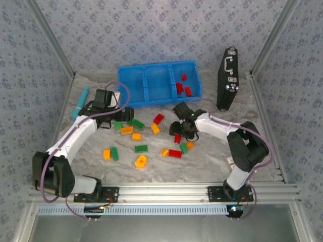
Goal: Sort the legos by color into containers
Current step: Pick up the lego from the center of the table.
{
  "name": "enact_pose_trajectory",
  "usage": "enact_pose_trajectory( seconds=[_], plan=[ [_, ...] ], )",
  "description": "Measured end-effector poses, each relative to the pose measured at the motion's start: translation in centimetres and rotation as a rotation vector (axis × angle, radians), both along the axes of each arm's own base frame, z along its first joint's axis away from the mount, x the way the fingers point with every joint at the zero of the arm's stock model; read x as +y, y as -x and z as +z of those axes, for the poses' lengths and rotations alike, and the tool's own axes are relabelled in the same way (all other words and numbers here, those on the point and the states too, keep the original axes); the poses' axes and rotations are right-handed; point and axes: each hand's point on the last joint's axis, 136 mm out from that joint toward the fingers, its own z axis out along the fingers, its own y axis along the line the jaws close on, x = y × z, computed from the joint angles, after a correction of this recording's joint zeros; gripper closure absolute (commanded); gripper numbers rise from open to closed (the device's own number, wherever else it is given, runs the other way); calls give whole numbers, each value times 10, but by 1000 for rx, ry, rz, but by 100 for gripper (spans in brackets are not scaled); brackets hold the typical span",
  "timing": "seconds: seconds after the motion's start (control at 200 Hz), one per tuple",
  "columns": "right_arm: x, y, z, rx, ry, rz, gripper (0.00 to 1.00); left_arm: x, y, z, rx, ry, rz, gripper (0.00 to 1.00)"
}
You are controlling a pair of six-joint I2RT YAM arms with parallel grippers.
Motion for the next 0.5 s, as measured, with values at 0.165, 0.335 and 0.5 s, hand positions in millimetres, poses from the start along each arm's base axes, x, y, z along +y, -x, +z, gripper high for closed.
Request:
enact_pose_trajectory(
  seconds=[0.165,0.335,0.5],
  plan=[
    [-1,5,-12,35,24,-2,43,-2,1,0,2,8,-6,0],
    [-3,12,-21,65,54,14,64,-1,1,1,0,8,-6,0],
    [-6,5,-15,51,68,26,71,-1,1,2,-3,7,-8,0]
  ],
)
